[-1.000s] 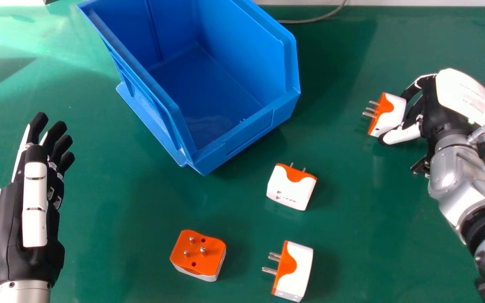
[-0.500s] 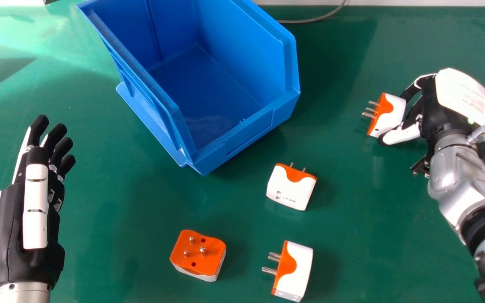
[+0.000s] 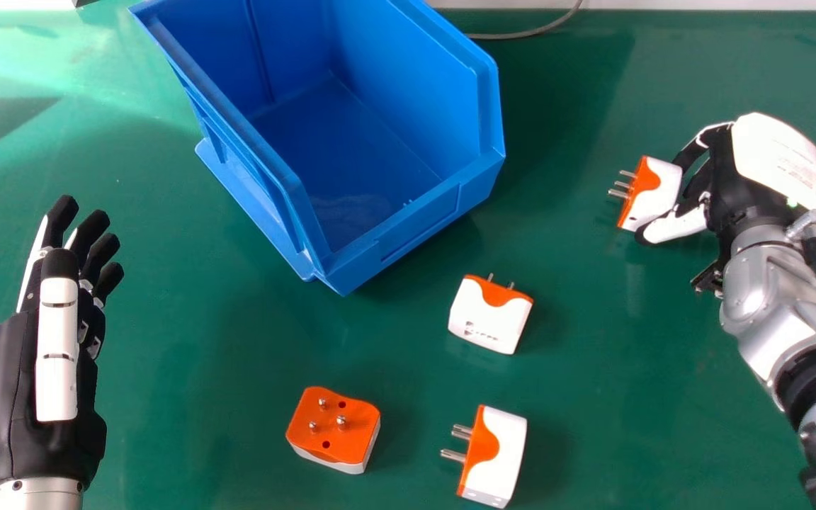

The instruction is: Pick all objects and put in blue box

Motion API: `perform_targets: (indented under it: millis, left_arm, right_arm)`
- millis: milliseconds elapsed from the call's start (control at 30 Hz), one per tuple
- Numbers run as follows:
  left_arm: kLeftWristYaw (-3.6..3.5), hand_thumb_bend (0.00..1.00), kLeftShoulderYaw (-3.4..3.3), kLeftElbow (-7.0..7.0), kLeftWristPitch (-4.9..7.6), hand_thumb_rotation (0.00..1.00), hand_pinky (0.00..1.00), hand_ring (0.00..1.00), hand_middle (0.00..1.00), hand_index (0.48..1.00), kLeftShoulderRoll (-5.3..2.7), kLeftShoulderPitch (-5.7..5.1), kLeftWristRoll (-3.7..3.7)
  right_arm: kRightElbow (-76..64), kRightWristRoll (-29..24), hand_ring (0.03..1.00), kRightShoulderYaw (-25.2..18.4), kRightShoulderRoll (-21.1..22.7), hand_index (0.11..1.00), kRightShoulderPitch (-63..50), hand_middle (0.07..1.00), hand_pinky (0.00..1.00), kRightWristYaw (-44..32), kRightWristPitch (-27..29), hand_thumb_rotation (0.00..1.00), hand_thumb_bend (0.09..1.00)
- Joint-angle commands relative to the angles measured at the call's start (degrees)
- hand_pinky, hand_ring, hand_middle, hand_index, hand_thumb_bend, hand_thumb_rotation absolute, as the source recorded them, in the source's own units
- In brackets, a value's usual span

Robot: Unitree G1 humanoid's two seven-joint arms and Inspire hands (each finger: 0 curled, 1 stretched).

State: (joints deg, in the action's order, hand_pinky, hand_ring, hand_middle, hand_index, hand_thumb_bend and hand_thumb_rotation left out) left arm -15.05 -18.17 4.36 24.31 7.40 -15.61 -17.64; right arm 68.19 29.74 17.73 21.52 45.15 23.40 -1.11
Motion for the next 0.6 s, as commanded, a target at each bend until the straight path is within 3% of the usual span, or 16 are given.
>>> perform_targets:
  millis: [0,333,567]
  left_arm:
    - [-0.24,0.51,0.13,-1.32,0.18,0.91,0.93,0.92,0.93,0.944,0.09,-0.49,0.05]
    - [-1.2,0.5,0.09,-0.36,0.47,0.92,0.94,0.93,0.94,0.948,0.39,0.09,-0.42]
    - [-0.98,0.5,0.08,-0.29,0.5,0.91,0.94,0.93,0.94,0.946,0.23,0.24,-0.2]
  right_arm:
    - [-2.2,-0.2,0.486,-0.8,1.6,0.496,0.1,0.48,0.4,0.9,0.6,0.0,0.52]
    - [-8.7,0.3,0.483,-1.2,3.5,0.512,-3.3,0.47,0.4,1.2,0.6,0.0,0.518]
    - [-11.3,0.0,0.428,-2.1,4.3,0.534,-4.7,0.445,0.35,1.2,0.5,0.0,0.514]
